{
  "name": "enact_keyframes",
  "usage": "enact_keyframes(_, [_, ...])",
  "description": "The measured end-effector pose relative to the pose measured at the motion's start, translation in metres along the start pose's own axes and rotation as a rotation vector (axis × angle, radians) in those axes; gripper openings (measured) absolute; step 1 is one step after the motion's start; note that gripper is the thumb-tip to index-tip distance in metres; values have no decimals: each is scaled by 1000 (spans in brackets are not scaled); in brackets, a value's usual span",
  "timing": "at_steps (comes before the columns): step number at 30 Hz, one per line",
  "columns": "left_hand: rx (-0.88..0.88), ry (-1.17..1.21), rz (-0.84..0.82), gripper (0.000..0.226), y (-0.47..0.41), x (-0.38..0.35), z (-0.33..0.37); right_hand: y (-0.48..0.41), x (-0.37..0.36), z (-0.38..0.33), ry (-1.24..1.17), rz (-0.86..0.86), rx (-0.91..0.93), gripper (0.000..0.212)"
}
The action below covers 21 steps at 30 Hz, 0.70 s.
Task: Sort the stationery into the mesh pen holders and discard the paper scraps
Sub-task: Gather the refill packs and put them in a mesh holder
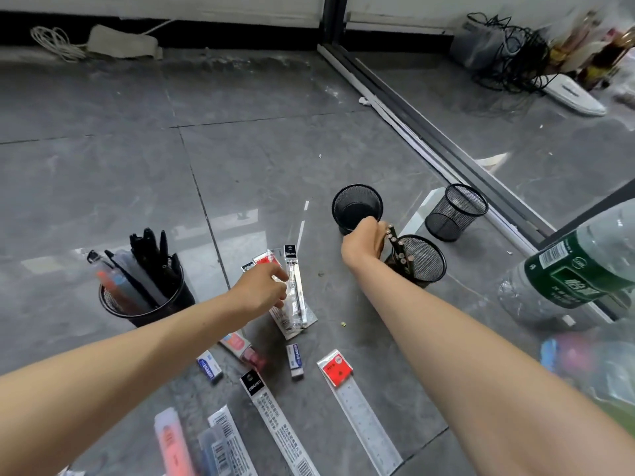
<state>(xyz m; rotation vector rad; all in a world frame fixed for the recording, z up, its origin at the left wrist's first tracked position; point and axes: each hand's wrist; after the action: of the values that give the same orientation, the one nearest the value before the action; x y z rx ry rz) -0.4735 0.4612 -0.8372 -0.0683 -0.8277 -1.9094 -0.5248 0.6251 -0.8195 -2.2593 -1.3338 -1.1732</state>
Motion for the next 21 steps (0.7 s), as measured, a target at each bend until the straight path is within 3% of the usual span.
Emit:
enact_keyframes(3, [-41, 2, 43, 27, 9, 8, 1, 27, -4, 5, 39, -122, 140, 32])
enact_keyframes(6, [-48, 62, 91, 47, 20, 14, 3, 62, -10, 7, -50, -92, 187, 14])
enact_keyframes(10, [-13, 114, 137, 59, 39, 24, 5, 113, -9, 8, 79, -79, 294, 22])
enact_keyframes(12, [-3, 90, 137, 55, 51, 29, 3, 139, -8, 11, 146, -64, 358, 27])
enact_keyframes(17, [22, -92, 78, 18, 92, 39, -11, 195, -12, 16, 158, -80, 469, 33])
enact_keyframes(21, [74, -56, 66, 14, 126, 53, -37, 232, -24, 21, 160, -55, 704, 37])
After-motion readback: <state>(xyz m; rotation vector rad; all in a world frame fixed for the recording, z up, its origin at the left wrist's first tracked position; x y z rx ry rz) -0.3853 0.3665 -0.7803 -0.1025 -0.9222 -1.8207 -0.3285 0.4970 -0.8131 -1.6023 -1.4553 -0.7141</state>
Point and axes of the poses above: each hand's wrist, its own y-axis away from the middle knuckle, its own x-axis out of the back of the hand, z = x × y, and after that the axes turned 6 degrees about -z, right-handed
